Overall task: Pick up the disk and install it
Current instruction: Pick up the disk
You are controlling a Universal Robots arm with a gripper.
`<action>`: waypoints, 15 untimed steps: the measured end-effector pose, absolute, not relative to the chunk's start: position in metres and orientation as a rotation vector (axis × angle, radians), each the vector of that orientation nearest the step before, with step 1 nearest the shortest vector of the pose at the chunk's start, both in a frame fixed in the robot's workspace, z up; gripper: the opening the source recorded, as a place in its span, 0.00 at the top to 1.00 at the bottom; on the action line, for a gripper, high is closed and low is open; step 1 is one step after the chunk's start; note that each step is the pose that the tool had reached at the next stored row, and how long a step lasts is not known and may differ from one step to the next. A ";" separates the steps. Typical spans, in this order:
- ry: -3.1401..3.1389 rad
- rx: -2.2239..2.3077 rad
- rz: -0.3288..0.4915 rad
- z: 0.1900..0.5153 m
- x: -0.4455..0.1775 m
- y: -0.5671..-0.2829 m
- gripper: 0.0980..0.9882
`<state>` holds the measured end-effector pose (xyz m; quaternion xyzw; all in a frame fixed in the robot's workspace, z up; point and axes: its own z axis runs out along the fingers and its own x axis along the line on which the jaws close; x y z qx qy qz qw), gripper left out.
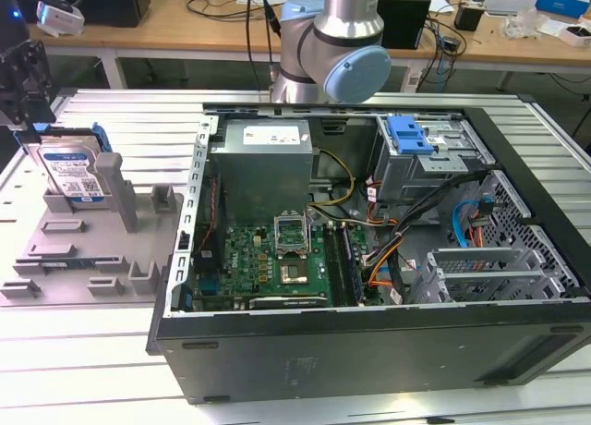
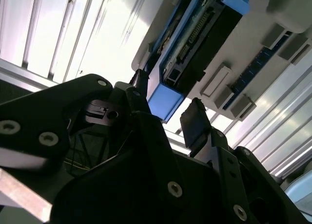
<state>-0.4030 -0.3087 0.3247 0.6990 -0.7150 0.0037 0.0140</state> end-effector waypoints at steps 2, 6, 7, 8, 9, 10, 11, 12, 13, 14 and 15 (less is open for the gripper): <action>-2.226 2.177 0.011 0.323 -0.403 -0.309 0.50; -2.226 2.177 0.011 0.319 -0.403 -0.309 0.50; -2.226 2.177 0.011 0.318 -0.403 -0.309 0.50; -2.226 2.177 0.011 0.317 -0.403 -0.309 0.50; -2.226 2.177 0.011 0.316 -0.404 -0.309 0.50; -2.225 2.177 0.011 0.316 -0.404 -0.309 0.50; -2.225 2.178 0.011 0.315 -0.404 -0.309 0.50; -2.225 2.178 0.011 0.314 -0.404 -0.309 0.50; -2.224 2.178 0.011 0.313 -0.404 -0.309 0.50; -2.224 2.179 0.012 0.312 -0.404 -0.309 0.50; -2.223 2.180 0.012 0.310 -0.404 -0.309 0.50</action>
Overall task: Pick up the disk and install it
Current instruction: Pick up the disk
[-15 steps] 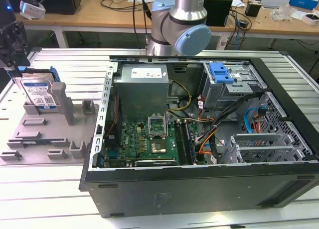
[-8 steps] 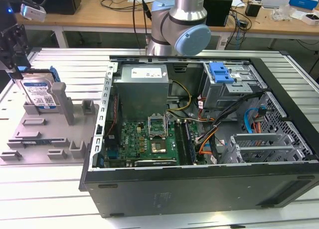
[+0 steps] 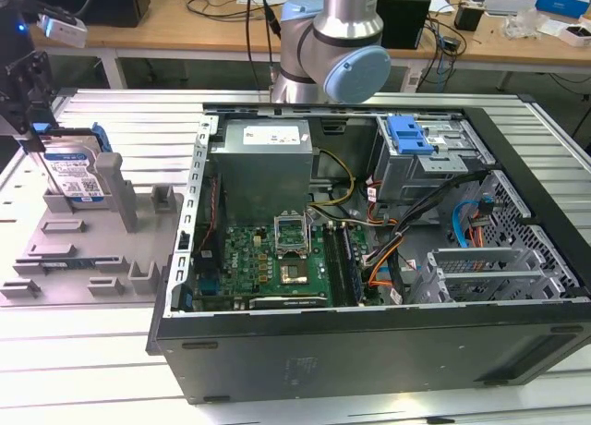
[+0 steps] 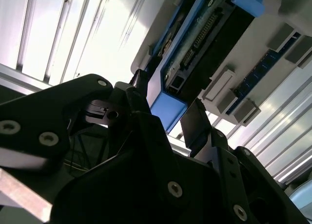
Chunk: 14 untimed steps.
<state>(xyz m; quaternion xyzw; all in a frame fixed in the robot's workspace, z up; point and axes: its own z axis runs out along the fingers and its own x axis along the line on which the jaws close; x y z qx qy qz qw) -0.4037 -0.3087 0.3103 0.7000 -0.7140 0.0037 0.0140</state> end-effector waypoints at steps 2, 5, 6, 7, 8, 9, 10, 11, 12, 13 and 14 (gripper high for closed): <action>-2.222 2.181 0.012 0.308 -0.404 -0.309 0.50; -2.222 2.183 0.013 0.305 -0.404 -0.309 0.50; -2.221 2.183 0.013 0.304 -0.404 -0.309 0.50; -2.221 2.184 0.014 0.303 -0.404 -0.309 0.50; -2.221 2.184 0.014 0.302 -0.404 -0.309 0.50; -2.221 2.184 0.014 0.302 -0.404 -0.309 0.50; -2.221 2.184 0.014 0.301 -0.404 -0.309 0.50; -2.221 2.184 0.014 0.301 -0.404 -0.309 0.52; -2.220 2.185 0.014 0.301 -0.404 -0.309 0.59; -2.220 2.185 0.014 0.300 -0.404 -0.309 0.59; -2.220 2.185 0.014 0.300 -0.404 -0.309 0.67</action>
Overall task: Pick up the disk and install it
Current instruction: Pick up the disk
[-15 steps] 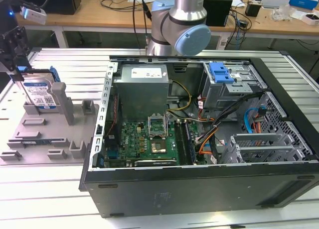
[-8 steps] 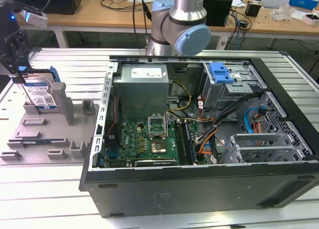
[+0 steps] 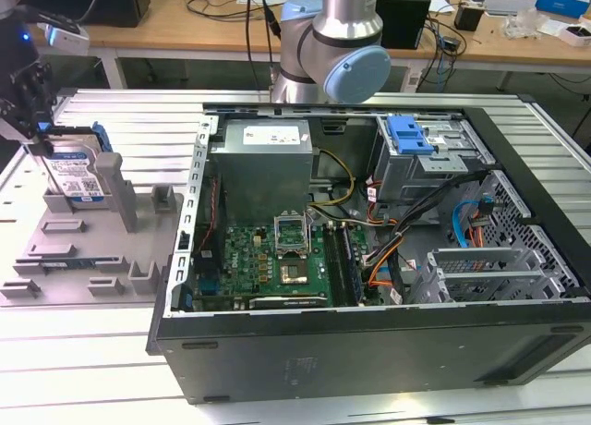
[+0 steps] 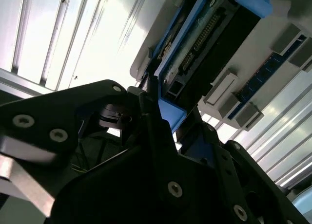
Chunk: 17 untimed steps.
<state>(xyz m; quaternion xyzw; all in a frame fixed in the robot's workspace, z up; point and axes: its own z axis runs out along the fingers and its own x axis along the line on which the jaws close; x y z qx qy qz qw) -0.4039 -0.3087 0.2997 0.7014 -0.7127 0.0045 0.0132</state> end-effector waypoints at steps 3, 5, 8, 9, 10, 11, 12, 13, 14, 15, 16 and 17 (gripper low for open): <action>-2.220 2.185 0.014 0.299 -0.404 -0.309 0.67; -2.220 2.185 0.014 0.298 -0.404 -0.309 0.67; -2.220 2.185 0.014 0.298 -0.404 -0.309 0.67; -2.220 2.185 0.014 0.298 -0.404 -0.309 0.67; -2.220 2.185 0.014 0.298 -0.404 -0.309 0.67; -2.220 2.185 0.014 0.298 -0.404 -0.309 0.67; -2.220 2.186 0.014 0.298 -0.404 -0.310 0.67; -2.220 2.185 0.014 0.297 -0.404 -0.310 0.67; -2.220 2.185 0.014 0.297 -0.404 -0.311 0.67; -2.220 2.185 0.014 0.297 -0.404 -0.311 0.67; -2.220 2.185 0.014 0.297 -0.404 -0.311 0.67; -2.220 2.185 0.014 0.297 -0.404 -0.311 0.67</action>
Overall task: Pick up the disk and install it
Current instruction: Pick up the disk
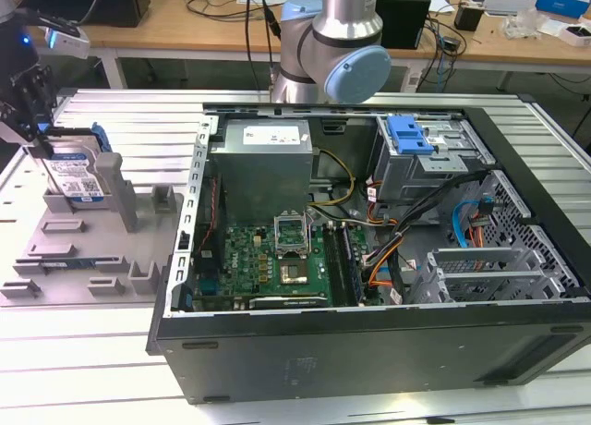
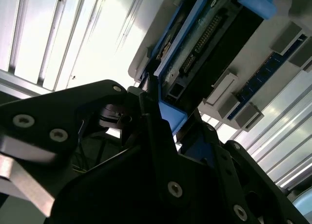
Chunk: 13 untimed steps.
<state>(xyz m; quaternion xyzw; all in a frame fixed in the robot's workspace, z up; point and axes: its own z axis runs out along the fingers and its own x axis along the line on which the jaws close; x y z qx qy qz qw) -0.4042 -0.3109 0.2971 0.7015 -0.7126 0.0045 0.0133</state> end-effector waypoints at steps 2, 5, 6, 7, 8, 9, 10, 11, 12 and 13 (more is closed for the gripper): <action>-2.220 2.185 0.014 0.297 -0.404 -0.311 0.67; -2.220 2.185 0.014 0.297 -0.404 -0.311 0.67; -2.220 2.185 0.014 0.296 -0.404 -0.311 0.70; -2.220 2.185 0.014 0.296 -0.404 -0.311 0.70; -2.220 2.185 0.014 0.296 -0.404 -0.311 0.70; -2.220 2.185 0.014 0.296 -0.404 -0.311 0.70; -2.220 2.185 0.014 0.296 -0.404 -0.311 0.70; -2.220 2.185 0.014 0.296 -0.404 -0.311 0.70; -2.220 2.185 0.014 0.296 -0.404 -0.311 0.70; -2.220 2.185 0.014 0.296 -0.404 -0.311 0.70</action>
